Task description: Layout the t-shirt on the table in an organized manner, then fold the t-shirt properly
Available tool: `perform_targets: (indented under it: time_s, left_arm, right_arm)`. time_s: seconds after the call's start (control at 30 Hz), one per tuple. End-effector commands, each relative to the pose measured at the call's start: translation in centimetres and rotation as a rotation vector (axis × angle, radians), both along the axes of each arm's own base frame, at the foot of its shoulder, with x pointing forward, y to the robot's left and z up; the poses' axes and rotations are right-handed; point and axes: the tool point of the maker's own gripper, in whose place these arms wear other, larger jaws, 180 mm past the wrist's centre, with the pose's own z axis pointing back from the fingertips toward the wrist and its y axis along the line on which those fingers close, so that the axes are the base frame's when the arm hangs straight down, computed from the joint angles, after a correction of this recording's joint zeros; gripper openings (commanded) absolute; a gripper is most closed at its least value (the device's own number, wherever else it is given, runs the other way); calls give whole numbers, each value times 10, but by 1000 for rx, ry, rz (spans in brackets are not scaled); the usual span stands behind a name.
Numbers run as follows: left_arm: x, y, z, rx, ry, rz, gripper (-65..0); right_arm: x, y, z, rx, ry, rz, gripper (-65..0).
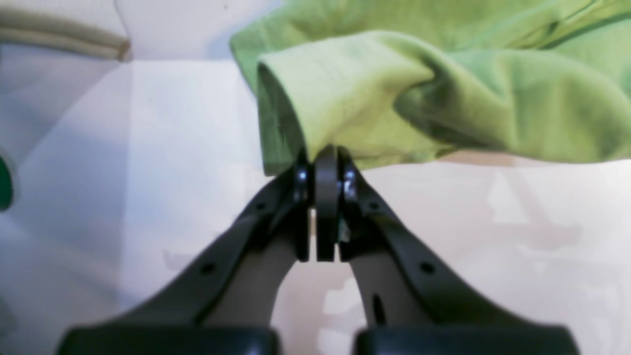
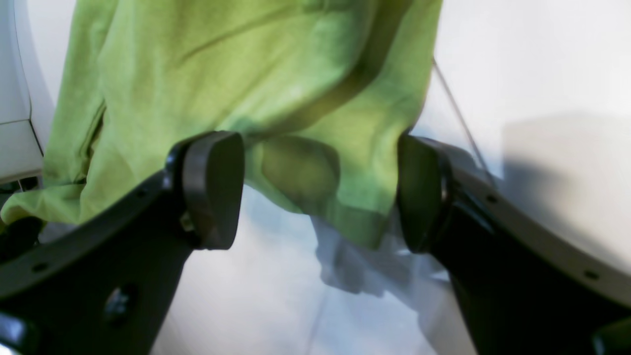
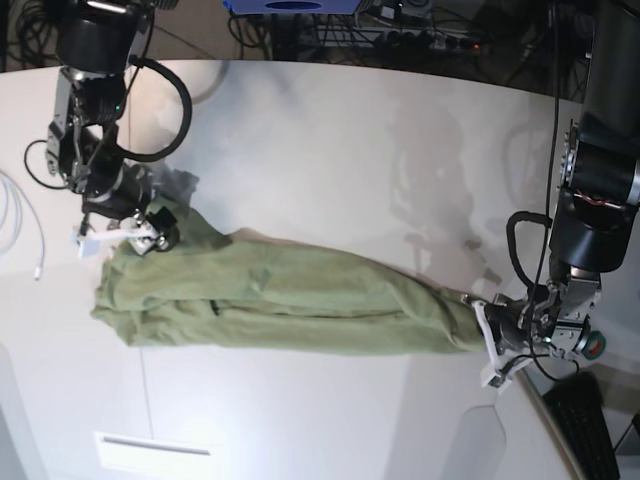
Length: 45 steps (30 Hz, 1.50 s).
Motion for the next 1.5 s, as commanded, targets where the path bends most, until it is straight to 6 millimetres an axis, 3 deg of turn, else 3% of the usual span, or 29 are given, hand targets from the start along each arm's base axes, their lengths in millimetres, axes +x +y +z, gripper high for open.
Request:
perform_targets:
  time_s: [0.0,0.13,0.33,0.53,0.67,0.8,0.93,1.03,1.1,1.33,1.47]
  left_arm:
    - [19,4,23,-7,-64,4,-650]
    - [19,4,23,-7,-64,4,-650]
    - [19,4,23,-7,-64,4,-650]
    - [14,5,18,-7,-53,6,-650]
    - [3,6,6,0,-27,4,-650]
    - [-16,21,-9,16,13,20,-650]
    - [-20,21,-12,13,19,23,-650]
    - [-20,21,-12,13,19,23,-650]
    - [-19,21,-11,12,18,23,-650]
    - [-17,21,-9,12,11,23,-650]
    - [-16,21,-8,15,10,22,-650]
  right_arm:
    - [-7,1,-7,4,49,2,-204]
    - [-11,5,-20,25,90,1,-224]
    - [-13,2,-33,15,102,-35,-491]
    - [-24,-8,-32,-13,101,-37,-650]
    - [-24,-20,-10,-59,35,-33,-650]
    - [-24,-20,14,-69,4,15,-650]
    - [-26,-9,11,-22,53,59,-648]
    - [-29,-7,10,-16,63,64,-456]
    - [-34,-7,8,-17,72,62,-405]
    - [-52,-9,1,-24,99,61,-407]
    - [-59,-12,8,-44,81,62,-407]
